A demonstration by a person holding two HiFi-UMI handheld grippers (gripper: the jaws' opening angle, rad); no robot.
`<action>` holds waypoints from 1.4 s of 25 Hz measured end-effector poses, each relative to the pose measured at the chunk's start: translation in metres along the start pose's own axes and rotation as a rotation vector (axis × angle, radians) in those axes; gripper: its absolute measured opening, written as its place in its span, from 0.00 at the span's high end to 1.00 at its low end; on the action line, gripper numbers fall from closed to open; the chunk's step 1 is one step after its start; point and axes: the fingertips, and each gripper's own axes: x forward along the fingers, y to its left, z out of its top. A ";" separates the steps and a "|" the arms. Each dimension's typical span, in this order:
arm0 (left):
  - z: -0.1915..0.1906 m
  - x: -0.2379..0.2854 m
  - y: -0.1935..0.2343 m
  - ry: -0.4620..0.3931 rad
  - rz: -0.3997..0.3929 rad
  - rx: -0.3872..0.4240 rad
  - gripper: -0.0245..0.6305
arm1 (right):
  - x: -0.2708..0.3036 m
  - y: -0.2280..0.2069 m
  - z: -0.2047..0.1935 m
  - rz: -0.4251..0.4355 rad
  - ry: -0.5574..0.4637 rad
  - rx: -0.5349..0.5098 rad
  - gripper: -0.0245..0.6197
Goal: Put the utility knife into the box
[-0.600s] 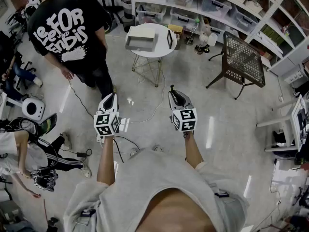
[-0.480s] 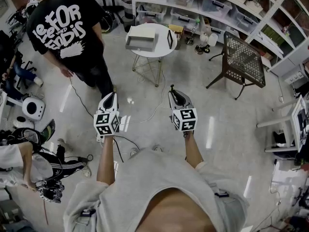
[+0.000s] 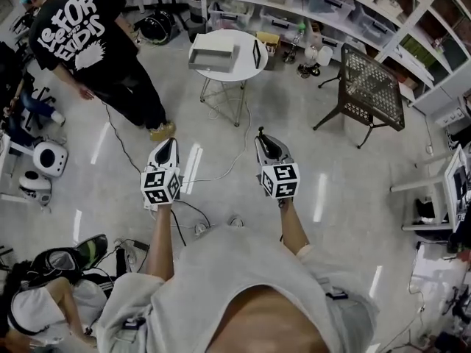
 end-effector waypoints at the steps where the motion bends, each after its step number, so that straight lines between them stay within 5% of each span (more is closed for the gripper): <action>1: -0.002 0.000 -0.004 0.003 0.002 0.001 0.93 | -0.002 -0.001 -0.002 0.006 0.001 0.000 0.85; 17: -0.025 0.010 -0.048 0.038 0.029 -0.011 0.93 | -0.008 -0.023 -0.020 0.078 0.022 -0.037 0.85; 35: 0.000 0.140 0.018 0.029 -0.016 -0.026 0.93 | 0.124 -0.056 0.015 0.047 0.030 -0.057 0.85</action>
